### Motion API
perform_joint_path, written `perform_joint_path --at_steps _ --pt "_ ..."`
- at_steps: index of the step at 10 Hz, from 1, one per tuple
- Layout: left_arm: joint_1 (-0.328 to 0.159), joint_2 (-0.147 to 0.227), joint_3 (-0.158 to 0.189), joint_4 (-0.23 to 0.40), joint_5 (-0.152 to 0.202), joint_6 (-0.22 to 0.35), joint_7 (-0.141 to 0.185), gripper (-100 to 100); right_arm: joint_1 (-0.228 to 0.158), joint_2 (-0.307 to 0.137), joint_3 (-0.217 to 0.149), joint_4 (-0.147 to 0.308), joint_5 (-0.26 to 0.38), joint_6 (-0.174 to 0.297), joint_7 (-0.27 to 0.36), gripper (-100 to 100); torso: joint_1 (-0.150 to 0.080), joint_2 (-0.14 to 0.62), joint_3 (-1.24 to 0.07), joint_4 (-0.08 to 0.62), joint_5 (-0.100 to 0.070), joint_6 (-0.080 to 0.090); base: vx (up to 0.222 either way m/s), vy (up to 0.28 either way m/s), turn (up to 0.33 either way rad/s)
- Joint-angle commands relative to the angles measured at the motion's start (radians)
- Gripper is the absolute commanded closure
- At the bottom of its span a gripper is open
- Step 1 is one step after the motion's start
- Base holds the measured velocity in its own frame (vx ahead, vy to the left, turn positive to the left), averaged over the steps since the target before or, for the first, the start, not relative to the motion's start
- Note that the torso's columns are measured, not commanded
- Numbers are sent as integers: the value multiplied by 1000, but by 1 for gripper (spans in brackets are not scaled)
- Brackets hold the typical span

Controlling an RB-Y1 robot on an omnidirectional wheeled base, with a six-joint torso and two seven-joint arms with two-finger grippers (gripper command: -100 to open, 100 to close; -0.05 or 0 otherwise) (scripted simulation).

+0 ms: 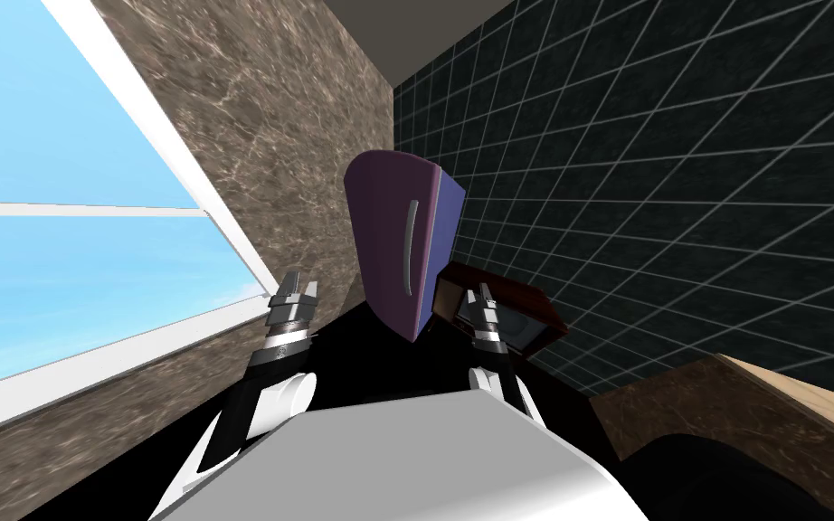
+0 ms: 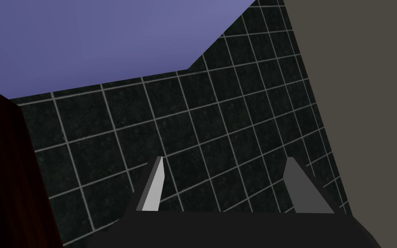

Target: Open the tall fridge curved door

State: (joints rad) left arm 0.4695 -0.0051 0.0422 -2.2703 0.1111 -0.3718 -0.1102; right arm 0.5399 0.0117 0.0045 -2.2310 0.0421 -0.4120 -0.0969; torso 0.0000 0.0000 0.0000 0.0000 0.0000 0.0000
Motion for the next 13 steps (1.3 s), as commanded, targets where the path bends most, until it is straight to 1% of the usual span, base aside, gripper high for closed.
perform_joint_path --at_steps 1,3,9,10,11,13 --pt "0 0 0 0 0 0 0 0 0 0 0 0 0 0 0 0 0 40 -82 41 0 0 0 0 0" --pt "0 0 0 0 0 0 0 0 0 0 0 0 0 0 0 0 0 175 -351 176 0 0 0 0 0" --pt "0 0 0 0 0 0 0 0 0 0 0 0 0 0 0 0 0 618 -1234 617 0 0 0 0 0" --pt "-3 38 0 12 -3 -7 -3 -100 0 0 0 0 0 0 0 0 0 691 -1382 691 0 0 20 -13 1" --pt "-5 63 1 25 -5 -14 -5 -100 0 0 0 0 0 0 0 0 0 724 -1451 724 0 0 33 -32 2" --pt "-12 105 2 62 -13 -34 -12 -100 0 0 0 0 0 0 0 0 -1 735 -1476 736 0 0 51 -49 3"
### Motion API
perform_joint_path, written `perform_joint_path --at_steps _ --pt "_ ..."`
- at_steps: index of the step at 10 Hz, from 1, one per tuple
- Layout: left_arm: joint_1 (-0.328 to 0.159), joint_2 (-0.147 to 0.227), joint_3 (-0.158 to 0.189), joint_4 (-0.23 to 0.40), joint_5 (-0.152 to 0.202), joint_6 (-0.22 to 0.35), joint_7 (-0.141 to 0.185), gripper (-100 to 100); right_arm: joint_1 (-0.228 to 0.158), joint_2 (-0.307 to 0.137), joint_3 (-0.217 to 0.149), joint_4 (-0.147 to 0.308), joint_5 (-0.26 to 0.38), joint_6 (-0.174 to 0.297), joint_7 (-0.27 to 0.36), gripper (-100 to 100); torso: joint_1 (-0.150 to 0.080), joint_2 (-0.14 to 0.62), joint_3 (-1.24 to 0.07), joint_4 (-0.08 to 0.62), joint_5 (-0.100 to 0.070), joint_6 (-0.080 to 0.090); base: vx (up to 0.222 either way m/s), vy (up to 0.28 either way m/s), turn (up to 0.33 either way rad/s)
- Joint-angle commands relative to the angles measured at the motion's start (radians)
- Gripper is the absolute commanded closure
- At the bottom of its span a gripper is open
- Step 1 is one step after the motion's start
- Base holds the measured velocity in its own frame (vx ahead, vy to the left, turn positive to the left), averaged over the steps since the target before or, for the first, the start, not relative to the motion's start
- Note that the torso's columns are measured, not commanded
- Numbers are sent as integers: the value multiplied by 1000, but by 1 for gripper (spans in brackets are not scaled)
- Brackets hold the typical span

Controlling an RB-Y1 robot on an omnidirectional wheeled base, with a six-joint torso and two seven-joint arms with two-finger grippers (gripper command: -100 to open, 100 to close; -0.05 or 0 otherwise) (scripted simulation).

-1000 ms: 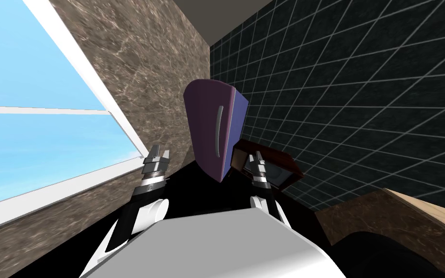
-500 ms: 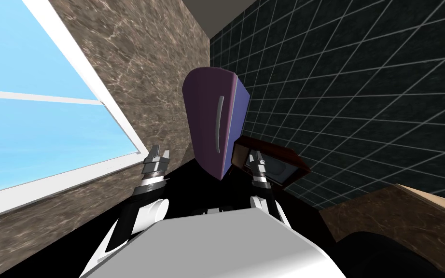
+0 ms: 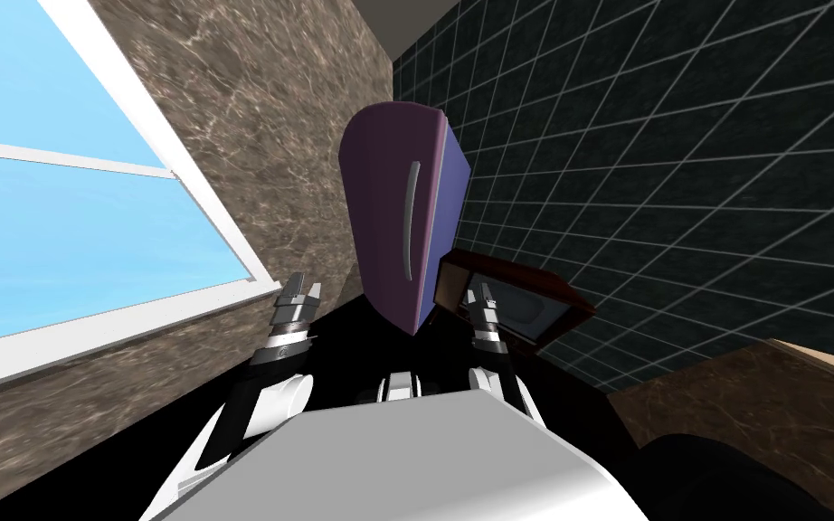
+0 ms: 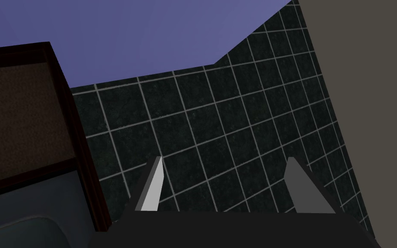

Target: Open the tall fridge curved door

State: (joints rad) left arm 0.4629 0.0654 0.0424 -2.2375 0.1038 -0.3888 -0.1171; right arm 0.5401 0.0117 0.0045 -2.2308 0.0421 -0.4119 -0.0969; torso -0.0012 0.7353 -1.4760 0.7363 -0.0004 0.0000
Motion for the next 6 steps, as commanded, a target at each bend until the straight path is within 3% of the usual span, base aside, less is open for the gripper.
perform_joint_path --at_steps 1,6 --pt "-10 50 2 53 -11 -29 -10 -100 0 0 0 0 0 0 0 0 0 1 -1 1 0 0 70 -55 5" --pt "-33 85 6 170 -35 -92 -33 -100 0 0 0 0 0 0 0 0 0 3 0 2 0 0 85 -77 4"
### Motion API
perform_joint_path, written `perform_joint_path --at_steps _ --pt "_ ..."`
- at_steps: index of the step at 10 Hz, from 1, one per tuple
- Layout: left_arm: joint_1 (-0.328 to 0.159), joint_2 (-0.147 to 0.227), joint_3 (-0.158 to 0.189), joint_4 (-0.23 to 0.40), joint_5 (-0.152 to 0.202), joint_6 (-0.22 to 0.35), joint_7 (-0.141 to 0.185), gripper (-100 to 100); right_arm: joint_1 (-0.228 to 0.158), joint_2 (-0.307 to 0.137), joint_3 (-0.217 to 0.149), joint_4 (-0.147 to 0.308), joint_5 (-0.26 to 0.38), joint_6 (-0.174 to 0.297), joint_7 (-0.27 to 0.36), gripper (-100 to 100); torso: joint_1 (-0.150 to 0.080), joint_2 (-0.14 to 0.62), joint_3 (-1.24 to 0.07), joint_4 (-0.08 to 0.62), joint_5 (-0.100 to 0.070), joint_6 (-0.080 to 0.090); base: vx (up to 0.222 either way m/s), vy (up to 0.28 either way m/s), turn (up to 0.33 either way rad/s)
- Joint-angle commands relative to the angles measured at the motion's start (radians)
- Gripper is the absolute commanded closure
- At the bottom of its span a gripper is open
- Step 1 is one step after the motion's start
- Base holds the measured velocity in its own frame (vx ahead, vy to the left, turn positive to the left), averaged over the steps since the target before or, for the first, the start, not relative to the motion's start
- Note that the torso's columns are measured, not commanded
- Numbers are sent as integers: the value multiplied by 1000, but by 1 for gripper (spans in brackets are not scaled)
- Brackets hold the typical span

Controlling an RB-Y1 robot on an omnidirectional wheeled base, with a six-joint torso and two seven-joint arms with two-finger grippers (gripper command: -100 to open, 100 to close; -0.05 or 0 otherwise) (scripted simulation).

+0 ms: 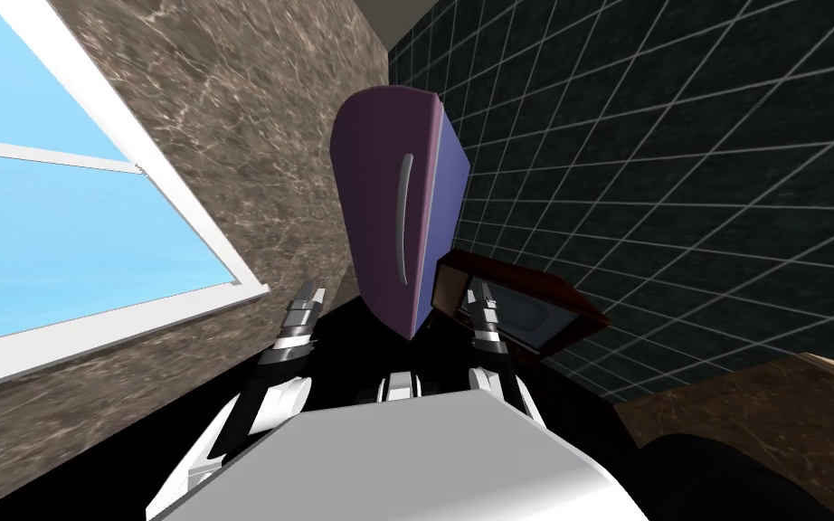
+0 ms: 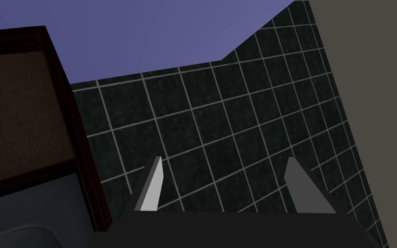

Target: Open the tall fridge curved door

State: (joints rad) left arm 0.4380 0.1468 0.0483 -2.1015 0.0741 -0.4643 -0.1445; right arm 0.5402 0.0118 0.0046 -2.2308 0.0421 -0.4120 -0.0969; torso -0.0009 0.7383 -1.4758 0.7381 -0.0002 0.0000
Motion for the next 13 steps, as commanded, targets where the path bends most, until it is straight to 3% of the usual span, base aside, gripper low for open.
perform_joint_path --at_steps 1,13 --pt "-14 8 1 66 -12 -34 -12 -100 0 0 0 0 0 0 0 0 2 1 1 0 0 0 51 -54 2" --pt "-75 29 11 373 -75 -197 -72 -100 0 0 0 0 0 0 0 0 -1 -2 -1 -1 0 0 77 -72 4"
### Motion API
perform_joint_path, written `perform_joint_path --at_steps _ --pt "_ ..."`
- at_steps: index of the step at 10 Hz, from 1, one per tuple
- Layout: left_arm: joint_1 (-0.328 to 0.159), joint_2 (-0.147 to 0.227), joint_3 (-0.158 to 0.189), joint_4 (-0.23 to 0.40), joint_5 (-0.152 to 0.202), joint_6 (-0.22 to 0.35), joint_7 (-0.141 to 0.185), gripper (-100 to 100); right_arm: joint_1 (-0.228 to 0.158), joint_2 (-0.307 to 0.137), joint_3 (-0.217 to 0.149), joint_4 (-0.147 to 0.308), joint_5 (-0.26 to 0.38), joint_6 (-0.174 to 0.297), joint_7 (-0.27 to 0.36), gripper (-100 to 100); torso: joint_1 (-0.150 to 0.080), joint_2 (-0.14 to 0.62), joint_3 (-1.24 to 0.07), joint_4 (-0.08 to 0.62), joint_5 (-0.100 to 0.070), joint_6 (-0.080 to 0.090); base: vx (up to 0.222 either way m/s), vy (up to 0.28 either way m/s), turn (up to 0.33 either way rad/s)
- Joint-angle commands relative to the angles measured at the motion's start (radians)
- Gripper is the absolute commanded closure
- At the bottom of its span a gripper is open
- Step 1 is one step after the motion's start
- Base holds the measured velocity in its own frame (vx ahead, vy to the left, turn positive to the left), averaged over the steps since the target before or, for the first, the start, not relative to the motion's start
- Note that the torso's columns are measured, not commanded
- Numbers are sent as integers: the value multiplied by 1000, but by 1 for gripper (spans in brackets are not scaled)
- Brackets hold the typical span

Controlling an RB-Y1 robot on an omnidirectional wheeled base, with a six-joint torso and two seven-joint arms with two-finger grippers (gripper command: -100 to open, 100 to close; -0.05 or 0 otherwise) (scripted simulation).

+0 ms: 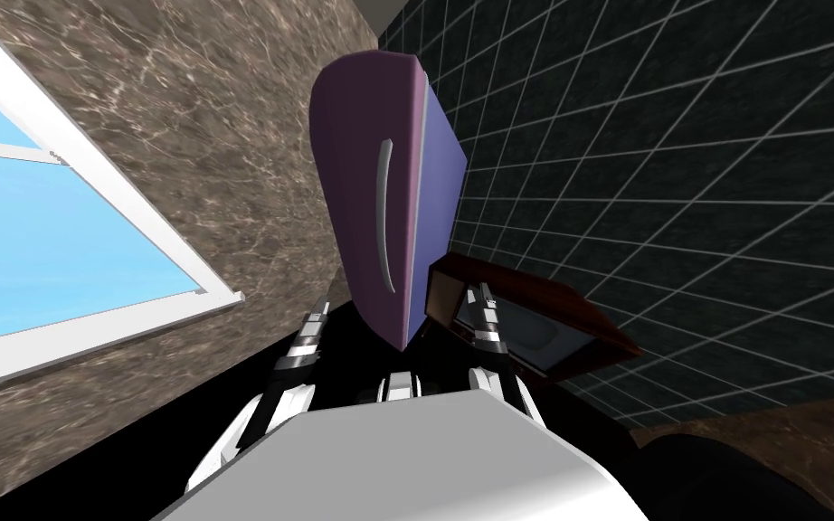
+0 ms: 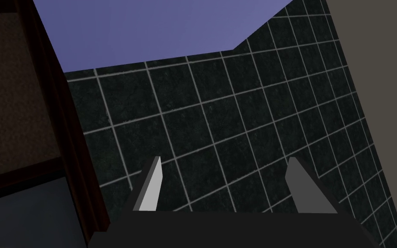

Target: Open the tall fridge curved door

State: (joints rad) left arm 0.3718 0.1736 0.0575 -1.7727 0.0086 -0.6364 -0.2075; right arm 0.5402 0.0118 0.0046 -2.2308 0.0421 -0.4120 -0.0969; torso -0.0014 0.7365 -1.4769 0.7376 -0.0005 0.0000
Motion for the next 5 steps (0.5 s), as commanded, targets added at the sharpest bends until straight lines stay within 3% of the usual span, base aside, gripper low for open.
perform_joint_path --at_steps 1,5 --pt "-14 3 2 71 -15 -39 -14 -100 0 0 0 0 0 0 0 0 1 0 0 0 0 0 84 -72 3" --pt "-36 2 6 179 -38 -99 -36 -100 0 0 0 0 0 0 0 0 1 2 1 1 0 0 91 -79 4"
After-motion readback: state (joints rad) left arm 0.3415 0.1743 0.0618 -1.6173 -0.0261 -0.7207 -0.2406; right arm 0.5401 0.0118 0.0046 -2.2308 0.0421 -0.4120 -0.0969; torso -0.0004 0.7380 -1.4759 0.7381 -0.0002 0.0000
